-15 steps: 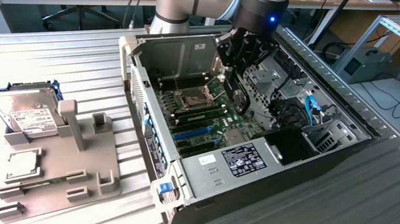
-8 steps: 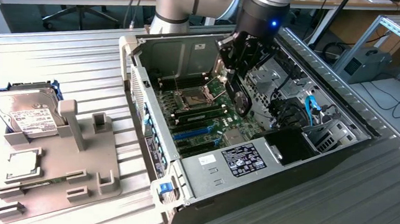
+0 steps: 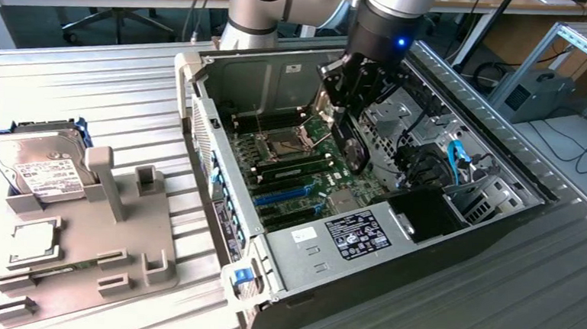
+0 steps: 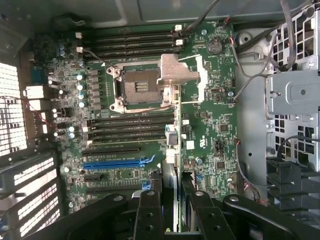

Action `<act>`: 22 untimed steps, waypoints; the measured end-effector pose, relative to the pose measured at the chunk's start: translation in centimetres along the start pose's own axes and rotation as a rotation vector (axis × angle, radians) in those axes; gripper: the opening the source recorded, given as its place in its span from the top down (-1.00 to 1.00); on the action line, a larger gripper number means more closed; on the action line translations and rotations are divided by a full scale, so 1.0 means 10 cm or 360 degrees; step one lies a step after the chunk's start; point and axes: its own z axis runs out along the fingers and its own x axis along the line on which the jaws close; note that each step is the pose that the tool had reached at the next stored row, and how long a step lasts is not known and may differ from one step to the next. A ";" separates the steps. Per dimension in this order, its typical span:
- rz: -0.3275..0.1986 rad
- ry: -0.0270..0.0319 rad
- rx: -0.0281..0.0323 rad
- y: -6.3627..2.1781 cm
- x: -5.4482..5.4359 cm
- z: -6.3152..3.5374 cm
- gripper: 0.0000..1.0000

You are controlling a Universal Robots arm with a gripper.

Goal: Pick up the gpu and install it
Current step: 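Pick up the gpu and move the gpu toward the slot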

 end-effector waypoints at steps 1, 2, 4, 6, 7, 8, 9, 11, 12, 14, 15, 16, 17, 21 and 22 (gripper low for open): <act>0.0000 0.00001 0.00002 0.002 -0.01 0.017 0.47; 0.0000 0.00002 0.00004 0.003 -0.02 0.030 0.47; 0.0000 0.00005 0.00012 0.008 -0.04 0.080 0.47; 0.0000 0.00012 0.00018 0.014 -0.07 0.111 0.47; 0.0000 0.00015 0.00022 0.018 -0.08 0.121 0.47; 0.0000 0.00017 0.00024 0.026 -0.09 0.130 0.47; 0.0000 0.00018 0.00025 0.034 -0.09 0.138 0.47; 0.0000 0.00017 0.00034 0.049 -0.09 0.149 0.47; 0.0000 0.00017 0.00034 0.054 -0.09 0.153 0.47; 0.0000 0.00017 0.00033 0.057 -0.09 0.155 0.47; 0.0000 0.00016 0.00034 0.057 -0.09 0.155 0.47; 0.0000 0.00016 0.00033 0.057 -0.09 0.156 0.47; 0.0000 0.00016 0.00033 0.057 -0.09 0.156 0.47; 0.0000 0.00016 0.00033 0.057 -0.09 0.156 0.47; 0.0000 0.00016 0.00033 0.057 -0.09 0.156 0.47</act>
